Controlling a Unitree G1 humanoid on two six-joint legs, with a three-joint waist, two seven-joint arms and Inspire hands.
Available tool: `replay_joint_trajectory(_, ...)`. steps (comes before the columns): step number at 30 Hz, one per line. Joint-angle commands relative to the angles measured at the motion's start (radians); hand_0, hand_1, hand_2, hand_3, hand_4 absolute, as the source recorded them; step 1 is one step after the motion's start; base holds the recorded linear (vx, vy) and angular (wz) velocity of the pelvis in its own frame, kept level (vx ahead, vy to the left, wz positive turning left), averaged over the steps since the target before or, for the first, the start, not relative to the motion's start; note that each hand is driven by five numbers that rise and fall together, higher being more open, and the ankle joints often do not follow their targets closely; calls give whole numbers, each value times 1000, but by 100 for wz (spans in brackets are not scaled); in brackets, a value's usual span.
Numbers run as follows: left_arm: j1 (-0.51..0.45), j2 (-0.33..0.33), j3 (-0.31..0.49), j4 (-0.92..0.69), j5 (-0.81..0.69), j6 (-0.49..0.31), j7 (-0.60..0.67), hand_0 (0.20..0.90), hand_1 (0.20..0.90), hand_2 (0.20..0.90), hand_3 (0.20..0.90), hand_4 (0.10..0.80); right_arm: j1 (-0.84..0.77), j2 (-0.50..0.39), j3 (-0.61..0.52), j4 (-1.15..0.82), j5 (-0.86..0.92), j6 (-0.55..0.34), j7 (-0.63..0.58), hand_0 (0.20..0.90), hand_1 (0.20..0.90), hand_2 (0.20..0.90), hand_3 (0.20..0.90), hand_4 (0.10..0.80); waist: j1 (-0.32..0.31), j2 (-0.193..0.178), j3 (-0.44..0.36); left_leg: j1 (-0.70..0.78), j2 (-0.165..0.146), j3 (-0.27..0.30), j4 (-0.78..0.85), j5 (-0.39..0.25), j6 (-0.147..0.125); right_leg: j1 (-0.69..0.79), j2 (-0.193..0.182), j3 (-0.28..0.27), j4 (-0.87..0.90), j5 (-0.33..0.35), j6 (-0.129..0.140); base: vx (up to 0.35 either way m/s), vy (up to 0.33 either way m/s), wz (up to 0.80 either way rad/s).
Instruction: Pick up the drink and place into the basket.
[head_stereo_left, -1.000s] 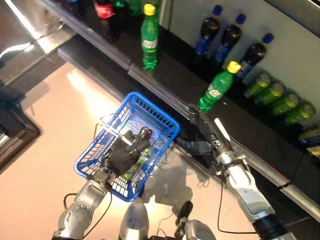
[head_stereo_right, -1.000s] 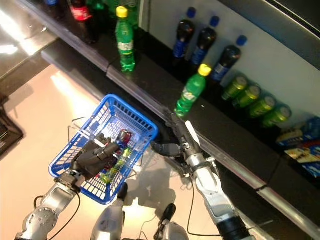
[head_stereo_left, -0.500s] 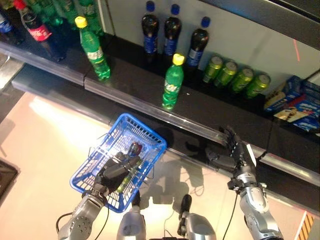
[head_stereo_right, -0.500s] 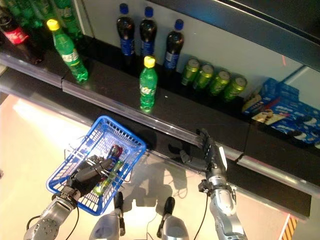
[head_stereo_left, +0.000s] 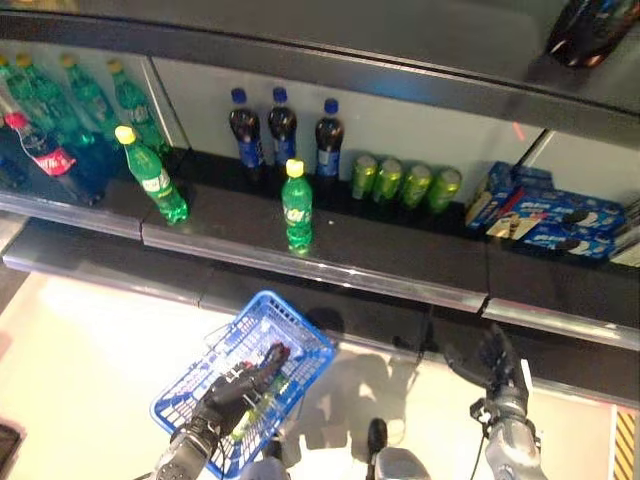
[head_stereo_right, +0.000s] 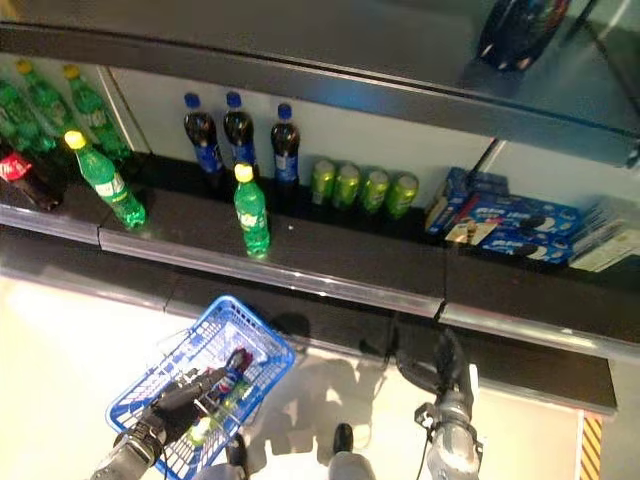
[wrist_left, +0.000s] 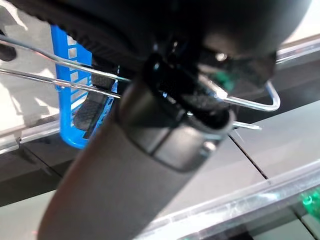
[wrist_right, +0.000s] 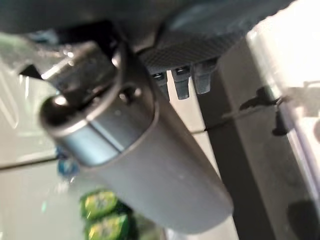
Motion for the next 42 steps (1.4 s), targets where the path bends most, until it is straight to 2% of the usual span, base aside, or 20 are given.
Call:
replay_joint_trajectory(1,-147,30,136,-24,-43,-247,-113,300,300,300,200,100,-1,-70,-55,78,58,-100,14,900,900,900,900,800,6,45,-178,17,-14,-11,-1,-62,13,17,-31,-58,8,3,49,19,7,-10)
replay_joint_trajectory(4,-163,22,134,100,-27,-254,-125,300,300,300,200,100,-19,-79,-70,191,48,-118,57,900,900,900,900,800,-1,46,-181,24,-16,-4,-1,-68,16,13,-27,-40,10,3,48,23,15,-21)
replay_joint_trajectory(11,-172,12,158,361,-60,-212,-205,300,300,300,200,100,-79,-91,-68,406,58,-120,148,900,900,900,900,800,-1,46,-192,33,-24,2,-1,-78,17,16,-21,-27,9,-5,42,7,15,-12)
replay_joint_trajectory(19,-187,17,175,596,15,-199,-242,300,300,300,200,100,-107,-77,-50,603,14,-52,253,900,900,900,900,800,5,44,-203,35,-26,0,-1,-79,15,20,-17,-32,14,-14,37,0,0,0)
replay_joint_trajectory(27,-187,-1,157,643,42,-151,-276,300,300,300,200,100,-122,-64,-26,646,25,35,310,900,900,900,900,800,14,44,-193,43,-26,-11,-1,-80,15,28,-13,-43,24,-22,30,0,0,0)
replay_joint_trajectory(33,-175,-14,132,670,73,-146,-284,300,300,300,200,100,-117,-45,-5,669,-15,78,360,900,900,900,900,800,16,46,-190,41,-27,-15,-1,-77,17,27,-12,-49,30,-25,28,-22,2,0)
replay_joint_trajectory(42,-178,-22,96,689,129,-139,-280,300,300,300,200,100,-126,-36,42,675,-50,88,376,900,900,900,900,800,18,47,-185,42,-28,-19,-1,-74,16,30,-10,-53,28,-24,27,0,0,0)
